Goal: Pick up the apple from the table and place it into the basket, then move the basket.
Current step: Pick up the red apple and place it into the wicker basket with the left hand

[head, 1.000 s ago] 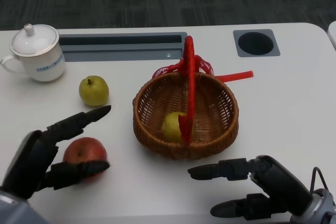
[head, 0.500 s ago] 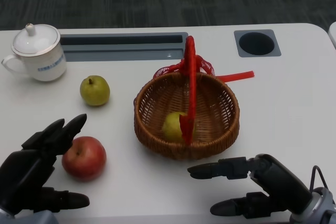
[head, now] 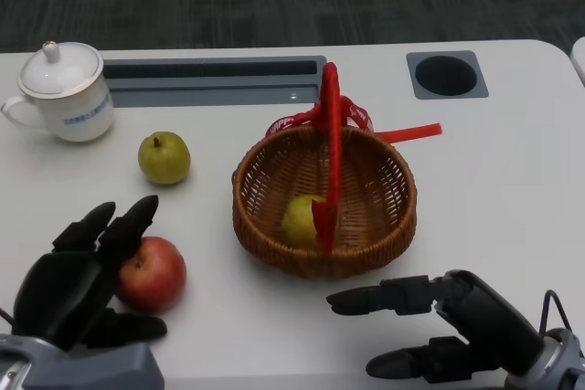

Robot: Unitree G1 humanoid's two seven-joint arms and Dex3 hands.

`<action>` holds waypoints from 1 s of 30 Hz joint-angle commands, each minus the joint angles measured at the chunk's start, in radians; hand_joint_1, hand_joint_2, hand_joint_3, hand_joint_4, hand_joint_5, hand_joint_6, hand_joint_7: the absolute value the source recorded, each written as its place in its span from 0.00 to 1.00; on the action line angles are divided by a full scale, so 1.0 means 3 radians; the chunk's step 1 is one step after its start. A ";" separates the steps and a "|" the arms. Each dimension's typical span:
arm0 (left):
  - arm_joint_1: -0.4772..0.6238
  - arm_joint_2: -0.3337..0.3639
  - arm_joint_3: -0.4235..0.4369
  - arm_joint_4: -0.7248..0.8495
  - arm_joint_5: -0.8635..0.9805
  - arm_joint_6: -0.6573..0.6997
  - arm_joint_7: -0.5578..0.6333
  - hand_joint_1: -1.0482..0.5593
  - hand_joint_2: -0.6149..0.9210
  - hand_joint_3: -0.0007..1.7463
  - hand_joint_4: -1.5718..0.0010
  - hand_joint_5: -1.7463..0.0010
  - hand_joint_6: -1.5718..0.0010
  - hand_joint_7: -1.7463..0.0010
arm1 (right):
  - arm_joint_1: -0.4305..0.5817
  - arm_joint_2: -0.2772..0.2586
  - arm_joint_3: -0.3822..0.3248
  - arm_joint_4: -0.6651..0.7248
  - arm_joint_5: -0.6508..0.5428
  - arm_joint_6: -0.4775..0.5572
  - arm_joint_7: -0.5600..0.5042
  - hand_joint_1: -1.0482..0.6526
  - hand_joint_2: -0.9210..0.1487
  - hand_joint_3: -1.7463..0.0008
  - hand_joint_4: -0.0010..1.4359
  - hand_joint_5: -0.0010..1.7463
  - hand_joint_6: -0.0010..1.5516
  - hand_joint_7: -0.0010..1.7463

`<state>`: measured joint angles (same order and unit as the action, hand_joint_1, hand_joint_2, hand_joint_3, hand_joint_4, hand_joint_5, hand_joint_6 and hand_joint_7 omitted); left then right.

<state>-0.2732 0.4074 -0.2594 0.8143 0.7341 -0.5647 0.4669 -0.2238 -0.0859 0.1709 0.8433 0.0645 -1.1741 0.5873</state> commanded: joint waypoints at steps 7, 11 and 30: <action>-0.0301 -0.0280 0.0043 0.0746 -0.0638 -0.0487 -0.0233 0.25 0.90 0.00 0.83 0.98 0.85 0.99 | 0.0054 -0.0037 0.0014 -0.0088 0.0028 0.0006 -0.0018 0.39 0.05 1.00 0.62 0.00 0.52 0.00; -0.0322 -0.0453 0.0268 0.0942 -0.1198 -0.0636 -0.0712 0.36 0.88 0.00 0.63 0.96 0.73 0.98 | 0.0065 -0.0040 0.0010 -0.0105 0.0009 0.0002 -0.0037 0.39 0.05 1.00 0.62 0.00 0.52 0.00; -0.0134 -0.0739 0.0668 0.0751 -0.1807 -0.0305 -0.0933 0.54 0.95 0.00 0.23 0.99 0.33 0.99 | 0.0089 -0.0071 0.0029 -0.0188 0.0017 0.0071 -0.0016 0.39 0.05 1.00 0.62 0.00 0.53 0.00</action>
<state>-0.3537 0.1896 -0.0559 1.0263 0.1859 -0.6713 0.1908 -0.1986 -0.0896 0.1788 0.8017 0.0617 -1.1605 0.5844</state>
